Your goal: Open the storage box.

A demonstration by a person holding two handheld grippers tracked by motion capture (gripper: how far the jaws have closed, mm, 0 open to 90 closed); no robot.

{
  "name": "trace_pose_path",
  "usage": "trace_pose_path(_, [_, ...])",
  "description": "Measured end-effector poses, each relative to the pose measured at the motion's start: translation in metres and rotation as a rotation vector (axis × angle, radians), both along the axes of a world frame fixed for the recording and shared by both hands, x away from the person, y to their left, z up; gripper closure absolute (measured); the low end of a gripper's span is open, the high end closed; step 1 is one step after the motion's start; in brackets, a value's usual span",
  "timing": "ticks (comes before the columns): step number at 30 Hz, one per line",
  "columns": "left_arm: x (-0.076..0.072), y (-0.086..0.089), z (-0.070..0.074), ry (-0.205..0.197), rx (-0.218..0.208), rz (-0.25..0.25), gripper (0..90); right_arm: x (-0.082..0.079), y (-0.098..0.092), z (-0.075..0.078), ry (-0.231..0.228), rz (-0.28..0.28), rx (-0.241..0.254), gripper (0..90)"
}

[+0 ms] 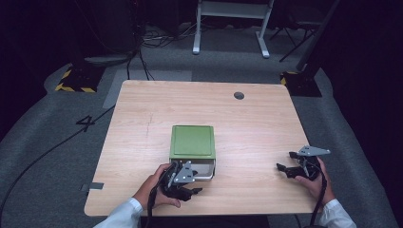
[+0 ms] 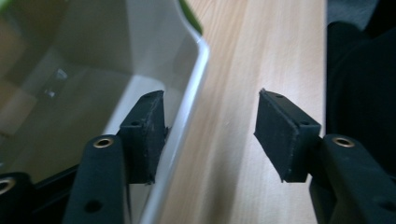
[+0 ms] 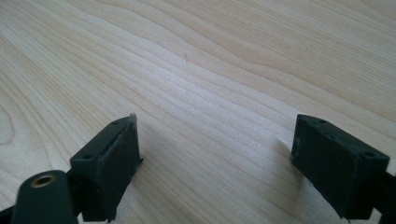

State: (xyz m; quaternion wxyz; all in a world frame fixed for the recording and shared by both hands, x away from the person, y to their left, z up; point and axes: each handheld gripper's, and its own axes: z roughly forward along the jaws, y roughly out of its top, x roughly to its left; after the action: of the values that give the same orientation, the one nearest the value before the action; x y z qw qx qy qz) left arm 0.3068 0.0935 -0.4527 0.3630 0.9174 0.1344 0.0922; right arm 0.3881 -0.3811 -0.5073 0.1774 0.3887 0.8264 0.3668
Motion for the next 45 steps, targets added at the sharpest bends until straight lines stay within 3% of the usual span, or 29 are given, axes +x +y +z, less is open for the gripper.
trace_pose_path(8, [0.006,-0.001,-0.002,0.004,0.006,0.014,59.4,0.0,0.0,0.0,0.0,0.0,0.0,15.5])
trace_pose_path(13, [0.004,-0.002,-0.003,-0.001,0.028,-0.006,69.4,0.0,0.0,0.0,0.0,0.0,0.0,15.5])
trace_pose_path(20, [-0.008,-0.004,0.0,-0.009,0.056,-0.042,71.4,0.0,0.0,0.0,0.0,0.0,-0.001,15.5])
trace_pose_path(23, [-0.011,-0.004,-0.001,0.002,0.046,-0.053,71.8,0.0,0.0,0.0,0.0,0.0,-0.001,15.4])
trace_pose_path(32, [-0.031,-0.003,-0.004,0.022,0.07,-0.099,71.1,0.0,0.0,0.0,0.0,0.0,-0.001,15.5])
trace_pose_path(38, [-0.038,-0.002,-0.003,0.056,0.017,-0.114,74.0,0.0,0.0,0.0,0.0,0.0,0.0,15.5])
trace_pose_path(45, [-0.044,-0.001,-0.003,0.063,0.016,-0.119,73.4,0.0,0.0,0.0,0.0,0.0,-0.001,15.5])
